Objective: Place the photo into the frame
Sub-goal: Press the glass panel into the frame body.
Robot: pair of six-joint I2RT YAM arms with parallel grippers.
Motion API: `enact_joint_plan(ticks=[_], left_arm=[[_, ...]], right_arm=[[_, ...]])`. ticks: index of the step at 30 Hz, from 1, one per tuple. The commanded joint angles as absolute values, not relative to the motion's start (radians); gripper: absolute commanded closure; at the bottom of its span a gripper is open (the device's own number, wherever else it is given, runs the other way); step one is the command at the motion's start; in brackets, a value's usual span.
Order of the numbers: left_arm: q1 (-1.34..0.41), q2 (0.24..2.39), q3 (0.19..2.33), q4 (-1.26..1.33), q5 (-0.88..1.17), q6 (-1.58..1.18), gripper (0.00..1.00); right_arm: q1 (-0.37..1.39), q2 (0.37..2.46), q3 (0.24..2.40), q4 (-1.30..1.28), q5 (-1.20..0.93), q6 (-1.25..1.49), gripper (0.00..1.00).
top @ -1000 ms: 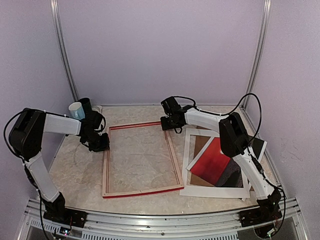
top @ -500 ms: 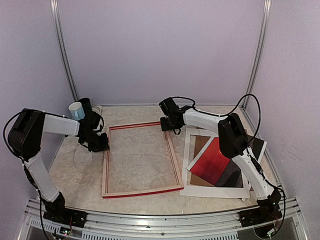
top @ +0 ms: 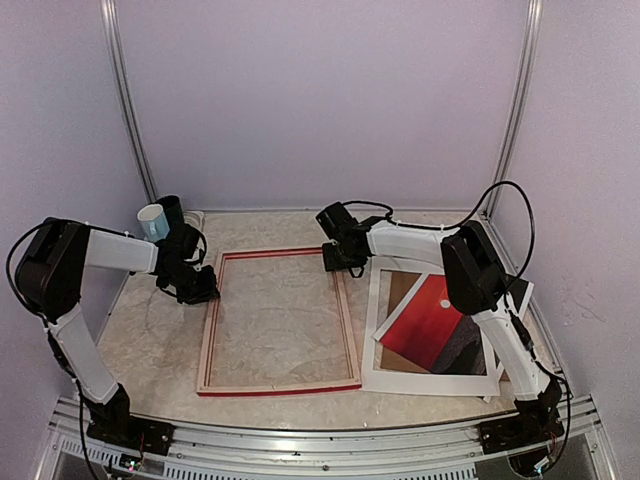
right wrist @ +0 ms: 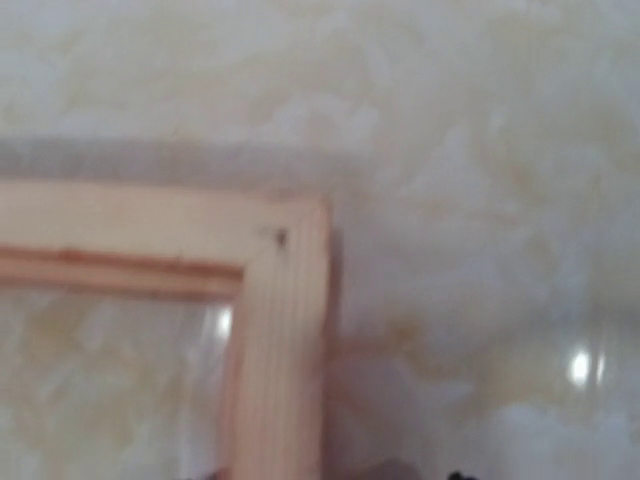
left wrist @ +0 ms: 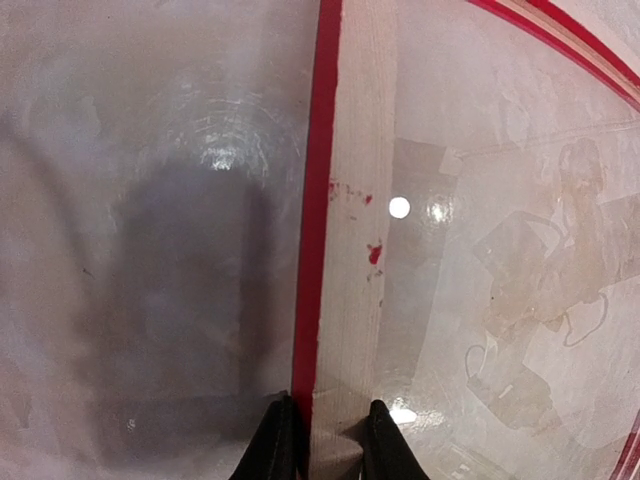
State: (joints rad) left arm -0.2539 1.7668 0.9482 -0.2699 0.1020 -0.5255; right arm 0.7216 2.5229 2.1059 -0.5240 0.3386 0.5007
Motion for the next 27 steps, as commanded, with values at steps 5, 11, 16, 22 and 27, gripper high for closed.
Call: enact_joint_plan(ticks=[5,11,16,22,27], left_arm=[[-0.216,1.824,0.891,-0.342,0.021,-0.642,1.0],[-0.209,1.825,0.887,-0.336,0.037,-0.639,1.0],[-0.21,1.825,0.887,-0.334,0.041,-0.637,1.0],[-0.212,1.83,0.882,-0.329,0.051,-0.635,1.0],[-0.213,1.831,0.881,-0.326,0.054,-0.636,1.0]], right_arm=[[0.766,2.494,1.998,-0.754,0.326,0.559,0.46],[0.769,2.451,1.971,-0.74,0.371,0.564,0.44],[0.753,2.453,2.012,-0.746,0.407,0.555,0.42],[0.742,2.507,2.108,-0.773,0.448,0.538,0.41],[0.727,2.557,2.19,-0.799,0.459,0.519,0.4]])
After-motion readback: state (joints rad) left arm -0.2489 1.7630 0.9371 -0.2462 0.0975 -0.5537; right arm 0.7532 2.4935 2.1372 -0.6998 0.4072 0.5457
